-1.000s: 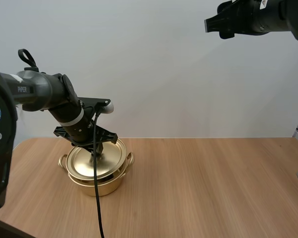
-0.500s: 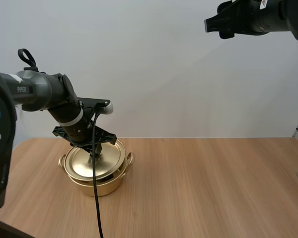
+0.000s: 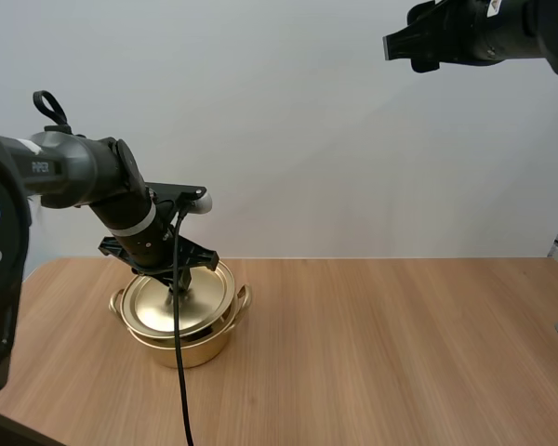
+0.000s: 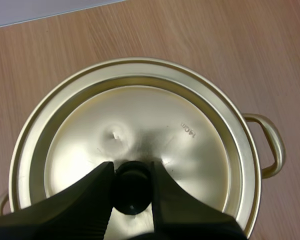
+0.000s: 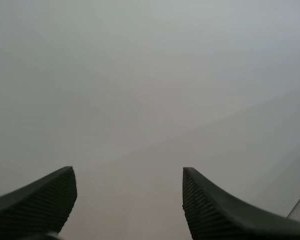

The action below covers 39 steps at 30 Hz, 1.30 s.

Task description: Open the pot, put the car inside, and close it

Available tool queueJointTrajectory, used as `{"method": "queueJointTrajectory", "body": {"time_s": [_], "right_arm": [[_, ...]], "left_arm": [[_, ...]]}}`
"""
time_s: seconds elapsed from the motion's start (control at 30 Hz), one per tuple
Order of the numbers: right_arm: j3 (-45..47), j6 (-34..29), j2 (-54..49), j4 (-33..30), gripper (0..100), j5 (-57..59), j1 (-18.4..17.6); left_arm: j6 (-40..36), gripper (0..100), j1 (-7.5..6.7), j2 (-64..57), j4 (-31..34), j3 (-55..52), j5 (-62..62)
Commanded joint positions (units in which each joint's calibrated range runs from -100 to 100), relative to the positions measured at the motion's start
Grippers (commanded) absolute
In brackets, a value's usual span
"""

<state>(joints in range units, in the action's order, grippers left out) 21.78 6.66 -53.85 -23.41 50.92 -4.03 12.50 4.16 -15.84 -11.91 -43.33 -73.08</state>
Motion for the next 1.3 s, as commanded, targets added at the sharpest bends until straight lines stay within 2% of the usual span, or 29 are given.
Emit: {"method": "queueJointTrajectory", "body": {"time_s": [0.0,1.17,1.2,1.27], "right_arm": [[0.03,-0.01,-0.03,-0.04,100,-0.03,0.02],[0.03,0.37,0.38,-0.13,100,-0.03,0.02],[0.03,0.37,0.38,-0.13,100,-0.03,0.02],[0.03,0.37,0.38,-0.13,100,-0.03,0.02]], "left_arm": [[-0.04,0,0.00,0.11,-0.03,0.07,-0.18],[1.19,0,0.00,6.64,-0.16,-0.04,0.41],[1.19,3,0.00,6.64,-0.16,-0.04,0.41],[1.19,15,0.00,6.64,-0.16,-0.04,0.25]]}}
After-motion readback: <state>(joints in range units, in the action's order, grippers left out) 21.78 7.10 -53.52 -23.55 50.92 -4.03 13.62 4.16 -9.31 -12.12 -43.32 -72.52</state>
